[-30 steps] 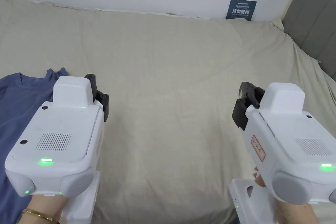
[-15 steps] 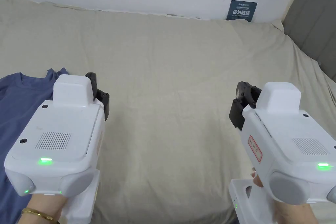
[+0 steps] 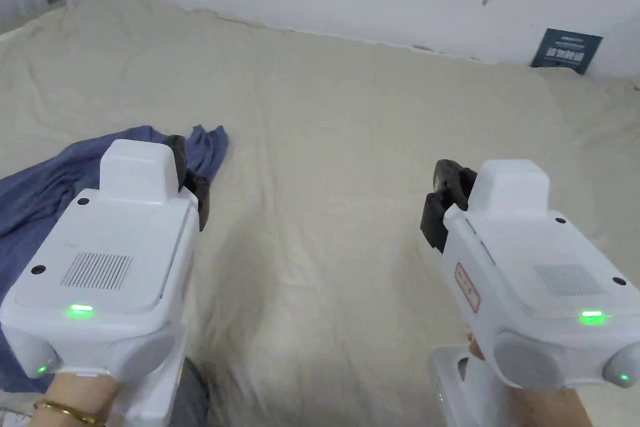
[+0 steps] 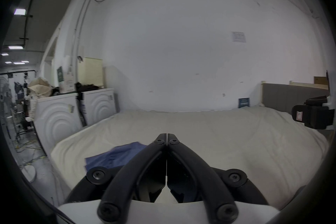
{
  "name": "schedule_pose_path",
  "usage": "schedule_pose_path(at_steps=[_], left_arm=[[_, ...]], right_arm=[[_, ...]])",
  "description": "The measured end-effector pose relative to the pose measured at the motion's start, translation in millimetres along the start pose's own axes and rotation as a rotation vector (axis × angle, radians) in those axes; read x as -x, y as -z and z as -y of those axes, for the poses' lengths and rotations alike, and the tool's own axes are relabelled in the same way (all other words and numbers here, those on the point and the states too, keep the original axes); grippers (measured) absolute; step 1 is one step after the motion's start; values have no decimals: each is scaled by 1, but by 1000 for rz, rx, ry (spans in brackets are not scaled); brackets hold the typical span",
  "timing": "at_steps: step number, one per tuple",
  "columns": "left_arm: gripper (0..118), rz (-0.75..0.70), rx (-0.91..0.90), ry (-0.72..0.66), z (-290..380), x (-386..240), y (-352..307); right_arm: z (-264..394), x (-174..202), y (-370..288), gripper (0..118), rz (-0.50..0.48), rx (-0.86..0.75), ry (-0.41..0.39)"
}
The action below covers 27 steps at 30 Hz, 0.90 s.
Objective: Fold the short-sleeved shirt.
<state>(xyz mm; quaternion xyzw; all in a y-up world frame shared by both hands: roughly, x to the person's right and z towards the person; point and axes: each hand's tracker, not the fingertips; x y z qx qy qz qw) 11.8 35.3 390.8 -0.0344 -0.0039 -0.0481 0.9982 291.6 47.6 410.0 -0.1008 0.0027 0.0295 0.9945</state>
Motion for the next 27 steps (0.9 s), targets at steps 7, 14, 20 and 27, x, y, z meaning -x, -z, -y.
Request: schedule_pose_path(at_steps=[7, 14, 20, 27], left_arm=[[0, -215, 22, -26, 3, 66, -26], [0, -318, 35, -49, 11, 94, -49], [13, -349, 57, -78, 19, 100, -49], [118, -171, 238, -102, 1, 117, 16]], right_arm=[[-6, 66, 21, 0, -201, -18, -51], [-4, 101, 27, 0, -314, -9, -70], [-4, 107, 29, 0, -343, -2, -83], [-2, 100, 35, 0, -318, 4, -92]])
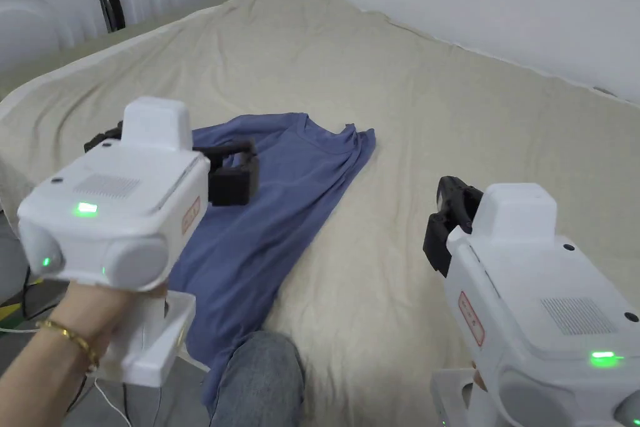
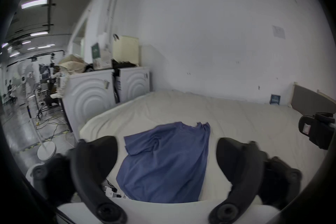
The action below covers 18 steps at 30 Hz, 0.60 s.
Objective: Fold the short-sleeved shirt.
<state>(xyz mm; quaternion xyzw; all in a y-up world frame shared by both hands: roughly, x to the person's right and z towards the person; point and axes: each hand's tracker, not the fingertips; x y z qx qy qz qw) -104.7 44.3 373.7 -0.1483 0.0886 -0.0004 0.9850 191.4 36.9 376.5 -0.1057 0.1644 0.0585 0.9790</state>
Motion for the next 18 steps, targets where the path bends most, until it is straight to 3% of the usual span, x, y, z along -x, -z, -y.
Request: schedule_pose_path(at_steps=[4, 9, 13, 18], left_arm=[[118, 78, 29, 24, -31, -13, 55], [118, 168, 251, 41, -52, -34, 171], [118, 161, 459, 81, -32, -54, 271], [118, 110, 679, 19, 8, -66, 373]], right_arm=[[3, -8, 10, 0, 19, 24, 4], [8, -22, 33, 0, 35, 66, 20], [18, -36, 56, 0, 66, 112, 28], [38, -53, 77, 0, 105, 175, 73]])
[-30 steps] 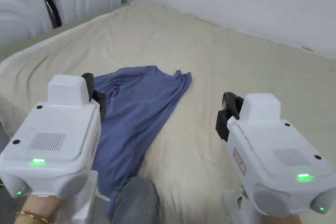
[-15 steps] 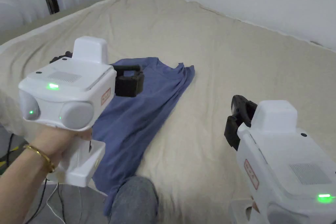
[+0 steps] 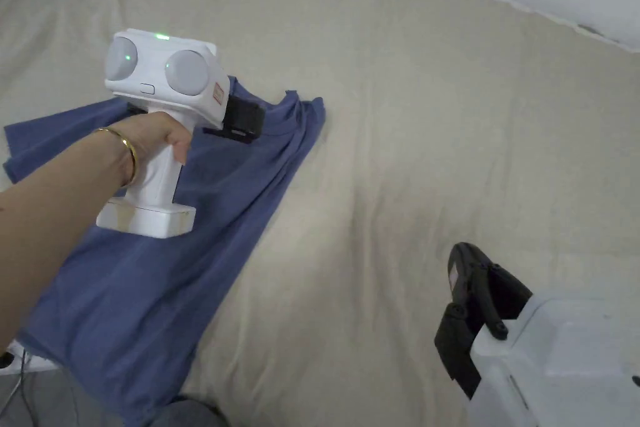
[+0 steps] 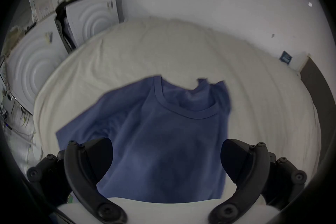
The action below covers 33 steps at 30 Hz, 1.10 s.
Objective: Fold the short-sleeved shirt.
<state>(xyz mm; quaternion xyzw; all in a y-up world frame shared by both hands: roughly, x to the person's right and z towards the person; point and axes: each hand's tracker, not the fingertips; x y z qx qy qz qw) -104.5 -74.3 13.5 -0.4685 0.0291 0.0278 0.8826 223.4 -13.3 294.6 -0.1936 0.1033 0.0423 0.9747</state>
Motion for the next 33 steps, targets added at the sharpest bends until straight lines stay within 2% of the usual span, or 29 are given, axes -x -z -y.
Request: schedule_pose_path(at_steps=[4, 5, 6, 7, 8, 9, 10, 11, 15, 19, 21, 22, 24, 27, 30, 33], left_arm=[[118, -38, 56, 45, -4, -2, 53], [113, -62, 62, 45, -1, -4, 56], [96, -47, 57, 44, 3, -6, 55], [63, -38, 58, 40, 4, -6, 57], [47, -32, 63, 21, 4, -7, 57], [36, -37, 48, -14, 5, -9, 53], [7, -26, 31, -38, 6, -7, 47], [2, -13, 31, -33, 7, -8, 44], [2, -20, -68, -131, 7, -2, 10], [2, -11, -197, -69, 8, 6, -59], [2, 30, -234, -147, 6, 17, -102], [2, 52, -256, -209, -1, 29, -118], [2, 105, -329, -244, -3, 39, -165], [2, 84, -465, -133, -9, 37, -237], [2, 168, -588, -141, -20, 27, -311], [2, 212, -708, -88, -34, 5, -378]], right_arm=[[15, -8, 19, 0, 24, 63, -4], [19, -10, 23, 0, 26, 79, -6], [21, -11, 26, 0, 28, 91, -6], [24, -12, 28, 0, 27, 98, -4], [26, -12, 28, 0, 25, 107, -2], [27, -12, 29, 0, 24, 113, 0], [28, -12, 29, 0, 24, 116, 5], [28, -12, 28, 0, 25, 116, 10], [21, -9, 13, 0, 37, 93, -1], [11, -9, -15, 0, 36, 45, -15], [6, -8, -34, 0, 48, 20, -30], [4, -10, -44, 0, 47, 12, -24], [0, -12, -64, 0, 56, -16, 5], [-3, -16, -97, 0, 99, -61, -7], [-5, -22, -129, 0, 133, -102, 1], [-7, -29, -158, 0, 187, -146, 17]])
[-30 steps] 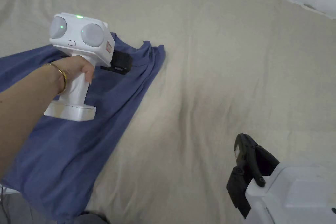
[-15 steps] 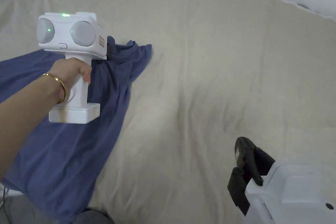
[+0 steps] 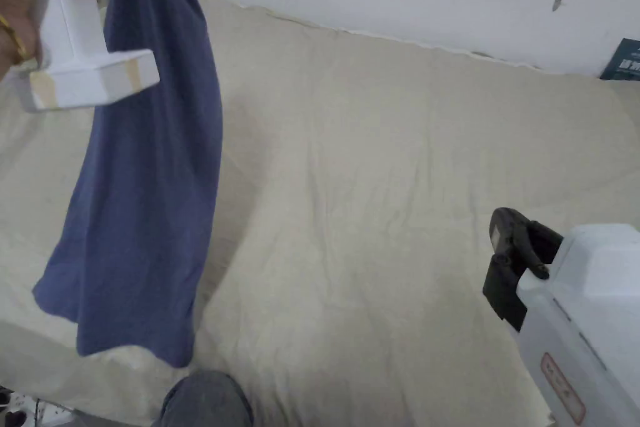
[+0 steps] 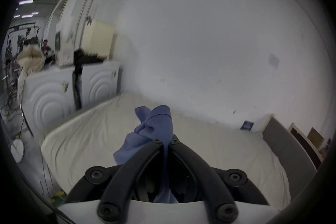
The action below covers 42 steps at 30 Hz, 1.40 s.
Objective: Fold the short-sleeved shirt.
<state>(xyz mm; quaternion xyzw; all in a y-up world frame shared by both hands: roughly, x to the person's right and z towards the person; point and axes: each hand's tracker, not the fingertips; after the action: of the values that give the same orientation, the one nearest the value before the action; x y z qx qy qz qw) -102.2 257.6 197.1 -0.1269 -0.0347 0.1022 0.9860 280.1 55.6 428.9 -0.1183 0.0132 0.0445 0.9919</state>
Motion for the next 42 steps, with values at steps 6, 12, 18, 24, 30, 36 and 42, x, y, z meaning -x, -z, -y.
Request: schedule_pose_path(at_steps=[6, 12, 18, 24, 30, 36, 42], left_arm=[[2, 129, -138, 31, -81, -82, -47], [2, 195, -202, 40, -126, -151, -57], [2, 298, -138, 22, -112, -206, -27], [2, 300, 45, 202, -18, -247, 33], [2, 313, 344, 326, 182, -280, 68], [9, 286, 718, 399, 370, -264, 62], [115, 306, 704, 305, 392, -243, 34]], right_arm=[[-9, -26, -44, 0, 119, -79, 7], [-9, -51, -73, 0, 232, -109, 34], [1, -73, -91, 0, 322, -88, 52], [13, -91, -97, 0, 384, -48, 71], [19, -97, -91, 0, 391, -16, 84], [29, -97, -79, 0, 378, 21, 104], [35, -95, -70, 0, 357, 53, 103]])
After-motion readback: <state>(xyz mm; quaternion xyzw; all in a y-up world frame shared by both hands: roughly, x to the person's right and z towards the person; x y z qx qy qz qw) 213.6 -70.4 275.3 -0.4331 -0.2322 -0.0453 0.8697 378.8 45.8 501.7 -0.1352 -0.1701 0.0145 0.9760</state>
